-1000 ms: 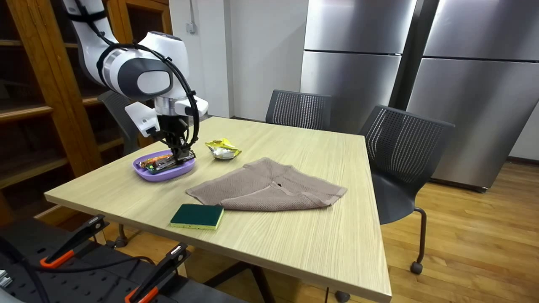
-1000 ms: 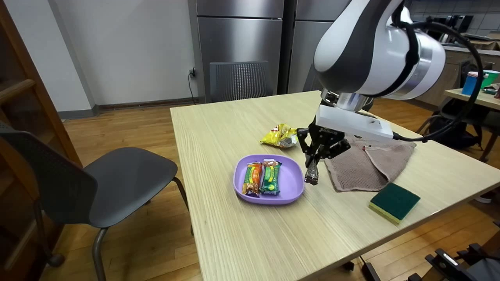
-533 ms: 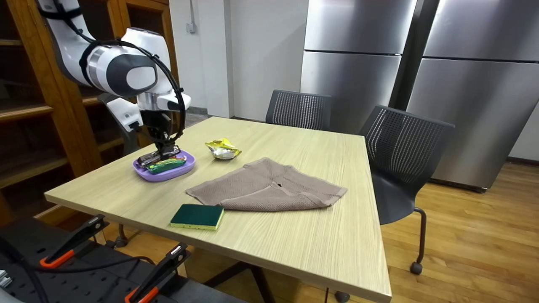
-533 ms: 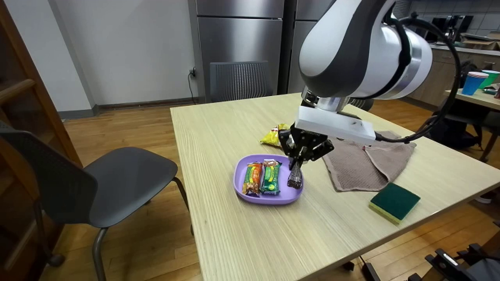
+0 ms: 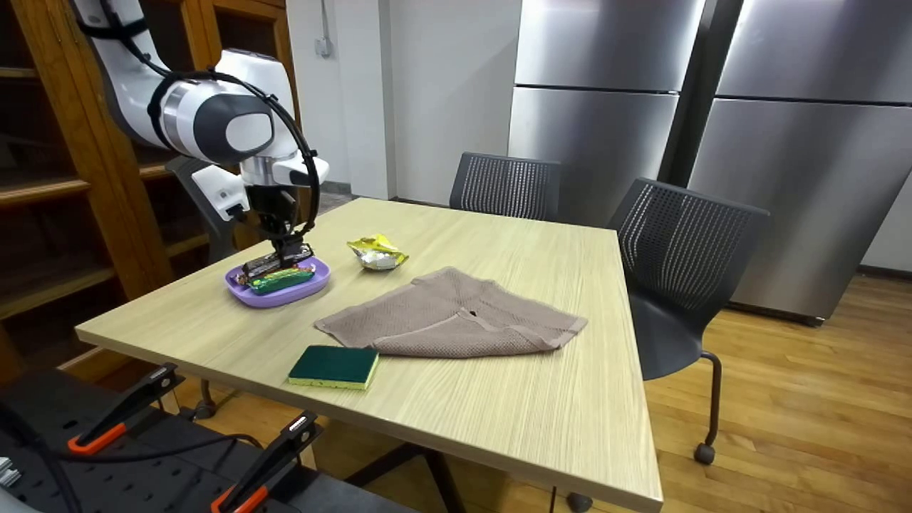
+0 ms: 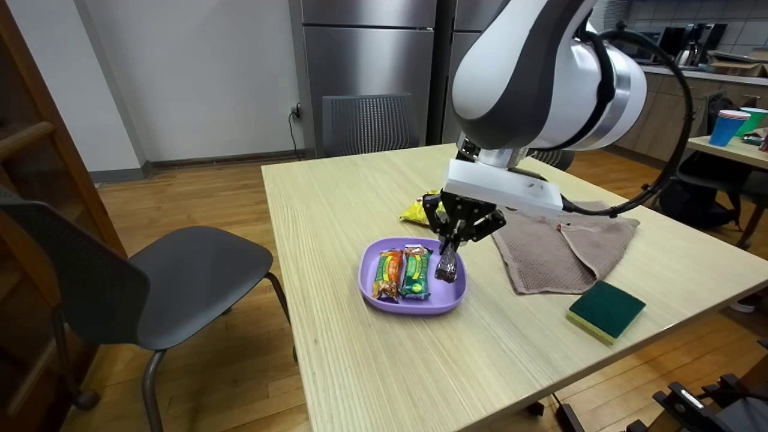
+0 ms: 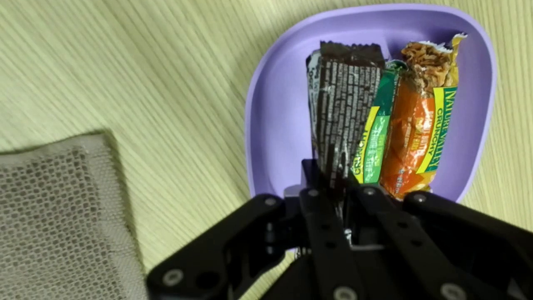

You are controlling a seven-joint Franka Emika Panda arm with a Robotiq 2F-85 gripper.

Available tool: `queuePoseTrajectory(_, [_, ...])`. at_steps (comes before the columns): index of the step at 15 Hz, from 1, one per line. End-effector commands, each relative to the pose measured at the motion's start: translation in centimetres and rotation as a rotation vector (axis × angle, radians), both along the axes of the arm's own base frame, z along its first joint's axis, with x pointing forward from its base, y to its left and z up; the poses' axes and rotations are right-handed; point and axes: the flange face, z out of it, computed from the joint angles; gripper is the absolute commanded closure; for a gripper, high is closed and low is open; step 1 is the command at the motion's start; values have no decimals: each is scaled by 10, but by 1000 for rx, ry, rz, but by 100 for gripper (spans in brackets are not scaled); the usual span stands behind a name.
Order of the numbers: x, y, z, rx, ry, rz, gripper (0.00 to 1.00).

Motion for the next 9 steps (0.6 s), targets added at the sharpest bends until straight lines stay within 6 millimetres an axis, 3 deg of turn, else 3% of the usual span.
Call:
queuePoseTrajectory(1, [15, -6, -10, -9, 25, -20, 97])
queuePoseTrajectory(9, [20, -6, -31, -18, 52, -24, 97])
